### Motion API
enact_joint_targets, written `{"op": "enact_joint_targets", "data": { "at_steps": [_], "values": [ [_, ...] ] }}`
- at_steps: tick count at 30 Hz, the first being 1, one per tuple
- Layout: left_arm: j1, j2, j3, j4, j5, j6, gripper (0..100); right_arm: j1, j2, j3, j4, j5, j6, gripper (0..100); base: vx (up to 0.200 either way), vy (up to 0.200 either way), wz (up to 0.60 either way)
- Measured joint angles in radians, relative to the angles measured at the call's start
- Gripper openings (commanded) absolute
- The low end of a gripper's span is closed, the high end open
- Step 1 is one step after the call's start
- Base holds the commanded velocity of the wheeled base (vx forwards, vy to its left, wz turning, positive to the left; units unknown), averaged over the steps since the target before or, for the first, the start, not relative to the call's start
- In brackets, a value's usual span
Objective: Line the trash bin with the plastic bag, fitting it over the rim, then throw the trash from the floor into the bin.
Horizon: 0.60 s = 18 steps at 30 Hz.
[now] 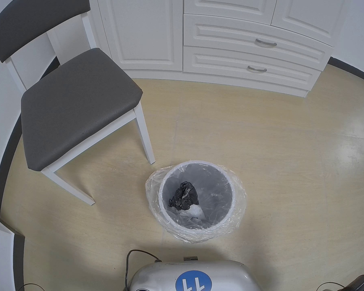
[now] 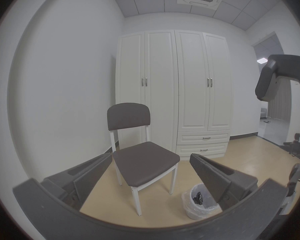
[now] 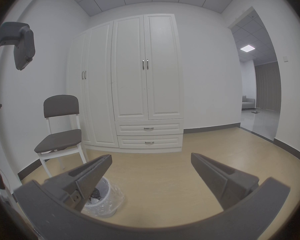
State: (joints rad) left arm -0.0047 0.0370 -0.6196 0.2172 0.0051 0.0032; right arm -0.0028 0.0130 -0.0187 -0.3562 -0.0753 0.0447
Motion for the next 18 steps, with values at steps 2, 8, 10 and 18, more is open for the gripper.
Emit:
{"op": "enact_joint_targets", "data": {
  "at_steps": [2, 8, 10, 18],
  "values": [
    [-0.001, -0.007, 0.026, -0.007, 0.004, -0.002, 100, 0.000, 0.000, 0.000, 0.000, -0.011, -0.001, 100, 0.000, 0.000, 0.00],
    [-0.002, -0.018, 0.120, -0.093, 0.014, -0.003, 100, -0.001, 0.000, 0.001, 0.000, -0.052, -0.002, 100, 0.000, 0.000, 0.00],
    [-0.002, -0.020, 0.158, -0.143, 0.015, -0.004, 100, -0.001, 0.000, 0.001, 0.000, -0.056, -0.004, 100, 0.000, 0.000, 0.00],
    [-0.001, -0.023, 0.342, -0.351, 0.013, 0.002, 100, -0.001, 0.001, 0.001, 0.008, -0.056, -0.063, 100, 0.000, 0.000, 0.00]
  ]
}}
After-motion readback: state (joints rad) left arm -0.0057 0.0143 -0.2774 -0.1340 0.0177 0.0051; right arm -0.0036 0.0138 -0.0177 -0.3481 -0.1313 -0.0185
